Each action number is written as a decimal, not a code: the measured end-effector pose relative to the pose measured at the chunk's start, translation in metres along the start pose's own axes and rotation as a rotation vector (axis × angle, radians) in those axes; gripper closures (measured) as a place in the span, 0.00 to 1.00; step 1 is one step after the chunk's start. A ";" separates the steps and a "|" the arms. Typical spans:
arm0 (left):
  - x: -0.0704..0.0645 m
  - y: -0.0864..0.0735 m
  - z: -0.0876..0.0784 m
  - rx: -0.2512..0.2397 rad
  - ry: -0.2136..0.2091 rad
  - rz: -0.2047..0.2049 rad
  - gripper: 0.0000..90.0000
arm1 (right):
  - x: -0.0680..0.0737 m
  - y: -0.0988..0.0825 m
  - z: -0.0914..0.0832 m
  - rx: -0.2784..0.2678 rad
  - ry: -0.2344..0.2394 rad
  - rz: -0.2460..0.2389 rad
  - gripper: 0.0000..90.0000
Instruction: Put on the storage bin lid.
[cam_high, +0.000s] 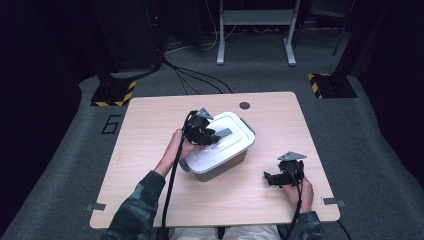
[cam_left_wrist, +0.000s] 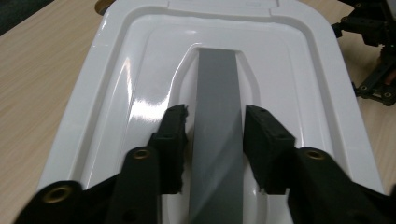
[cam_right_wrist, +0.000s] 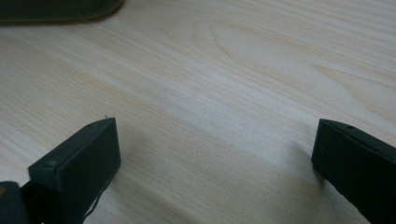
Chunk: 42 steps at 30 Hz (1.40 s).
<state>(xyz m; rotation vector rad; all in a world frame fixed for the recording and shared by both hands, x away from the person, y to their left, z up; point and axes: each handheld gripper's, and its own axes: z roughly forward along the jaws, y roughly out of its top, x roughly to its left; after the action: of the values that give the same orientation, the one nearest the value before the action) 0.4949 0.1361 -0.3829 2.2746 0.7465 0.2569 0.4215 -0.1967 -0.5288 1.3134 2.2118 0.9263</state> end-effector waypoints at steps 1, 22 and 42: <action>0.000 0.000 -0.001 -0.006 0.003 -0.008 0.59 | 0.000 0.000 0.000 0.000 0.000 0.000 0.00; 0.013 -0.031 -0.055 -0.114 0.112 -0.078 0.13 | 0.000 0.000 0.000 0.000 0.001 -0.001 0.00; 0.051 -0.109 -0.105 -0.156 0.247 -0.217 0.12 | 0.000 0.000 0.000 0.000 0.001 0.000 0.00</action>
<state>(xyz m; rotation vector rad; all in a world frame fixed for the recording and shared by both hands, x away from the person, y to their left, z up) 0.4482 0.2889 -0.3835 2.0171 1.0548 0.4809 0.4218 -0.1969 -0.5289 1.3126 2.2127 0.9274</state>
